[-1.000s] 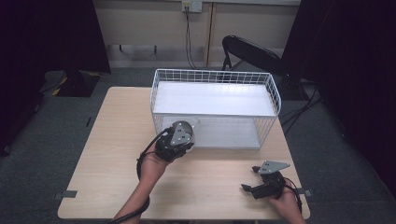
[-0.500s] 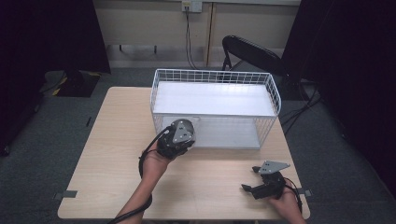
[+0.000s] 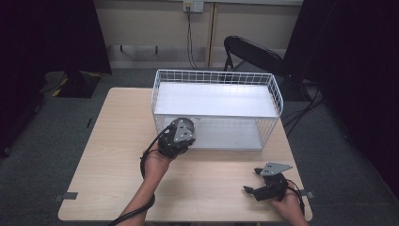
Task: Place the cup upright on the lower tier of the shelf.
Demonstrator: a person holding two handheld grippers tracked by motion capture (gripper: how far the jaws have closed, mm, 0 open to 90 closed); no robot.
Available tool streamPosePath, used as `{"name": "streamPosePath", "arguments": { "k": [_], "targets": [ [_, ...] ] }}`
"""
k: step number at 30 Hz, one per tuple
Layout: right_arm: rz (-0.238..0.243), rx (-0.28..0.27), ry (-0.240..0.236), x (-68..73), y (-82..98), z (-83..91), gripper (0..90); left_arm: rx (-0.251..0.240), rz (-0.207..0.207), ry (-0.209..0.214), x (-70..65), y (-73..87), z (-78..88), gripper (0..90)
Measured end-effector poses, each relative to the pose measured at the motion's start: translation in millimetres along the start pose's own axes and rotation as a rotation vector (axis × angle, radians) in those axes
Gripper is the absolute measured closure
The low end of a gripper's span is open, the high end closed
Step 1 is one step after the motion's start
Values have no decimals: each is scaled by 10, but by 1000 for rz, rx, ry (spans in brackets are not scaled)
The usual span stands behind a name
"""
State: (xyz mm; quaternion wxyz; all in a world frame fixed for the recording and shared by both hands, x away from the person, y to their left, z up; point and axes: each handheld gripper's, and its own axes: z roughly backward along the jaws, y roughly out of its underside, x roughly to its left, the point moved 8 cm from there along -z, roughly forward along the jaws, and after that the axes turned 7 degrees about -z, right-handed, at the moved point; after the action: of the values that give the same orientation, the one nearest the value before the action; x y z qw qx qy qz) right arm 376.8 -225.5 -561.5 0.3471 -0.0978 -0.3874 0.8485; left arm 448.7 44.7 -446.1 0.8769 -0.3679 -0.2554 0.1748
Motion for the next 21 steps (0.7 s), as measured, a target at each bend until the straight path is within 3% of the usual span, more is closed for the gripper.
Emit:
{"name": "streamPosePath", "arguments": {
  "k": [21],
  "targets": [
    [0,0,-1,-1,4,4,130,13,-4,-41,63,29,-103,829]
  ]
}}
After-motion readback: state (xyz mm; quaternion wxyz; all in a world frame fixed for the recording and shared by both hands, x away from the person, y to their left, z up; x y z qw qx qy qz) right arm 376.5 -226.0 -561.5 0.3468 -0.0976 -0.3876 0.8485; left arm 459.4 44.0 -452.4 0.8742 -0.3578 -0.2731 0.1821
